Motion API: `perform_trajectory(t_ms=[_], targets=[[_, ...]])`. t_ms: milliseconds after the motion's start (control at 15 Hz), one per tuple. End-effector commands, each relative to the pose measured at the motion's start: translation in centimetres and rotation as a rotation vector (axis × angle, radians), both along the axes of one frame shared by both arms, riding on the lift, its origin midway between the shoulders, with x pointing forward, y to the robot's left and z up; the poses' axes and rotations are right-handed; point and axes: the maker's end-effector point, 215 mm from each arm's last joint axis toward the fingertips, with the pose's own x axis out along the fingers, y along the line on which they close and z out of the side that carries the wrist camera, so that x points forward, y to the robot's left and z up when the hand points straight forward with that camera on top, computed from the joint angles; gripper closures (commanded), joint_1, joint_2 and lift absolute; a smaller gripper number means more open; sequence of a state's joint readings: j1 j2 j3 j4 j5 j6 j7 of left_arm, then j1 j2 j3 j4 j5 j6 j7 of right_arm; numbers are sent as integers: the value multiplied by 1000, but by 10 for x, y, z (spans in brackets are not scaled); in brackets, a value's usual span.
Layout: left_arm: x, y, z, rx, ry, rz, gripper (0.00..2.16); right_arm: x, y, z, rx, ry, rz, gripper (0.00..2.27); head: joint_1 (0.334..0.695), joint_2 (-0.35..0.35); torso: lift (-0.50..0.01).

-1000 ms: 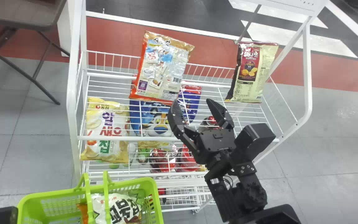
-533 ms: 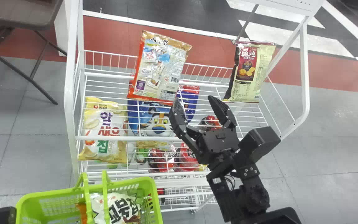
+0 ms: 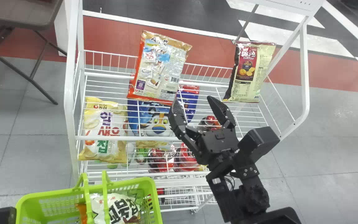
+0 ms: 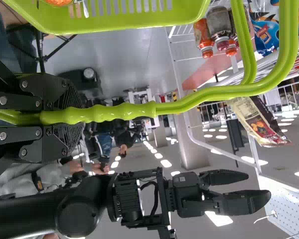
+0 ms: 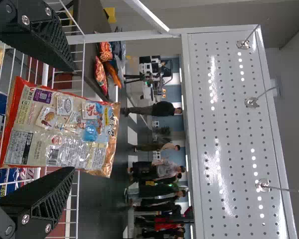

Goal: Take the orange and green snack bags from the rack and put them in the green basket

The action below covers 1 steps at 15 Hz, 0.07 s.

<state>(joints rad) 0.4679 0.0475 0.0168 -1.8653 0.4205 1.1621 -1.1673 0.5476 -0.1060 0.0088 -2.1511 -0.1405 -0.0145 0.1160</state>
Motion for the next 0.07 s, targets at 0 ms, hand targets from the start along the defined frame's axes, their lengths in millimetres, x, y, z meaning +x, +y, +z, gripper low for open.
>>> perform_trajectory(t_ms=[0], targets=[[0, 0, 0, 0, 0, 0, 2148, 0, 0, 1, 0, -1, 2, 110, 695, -350, 0]])
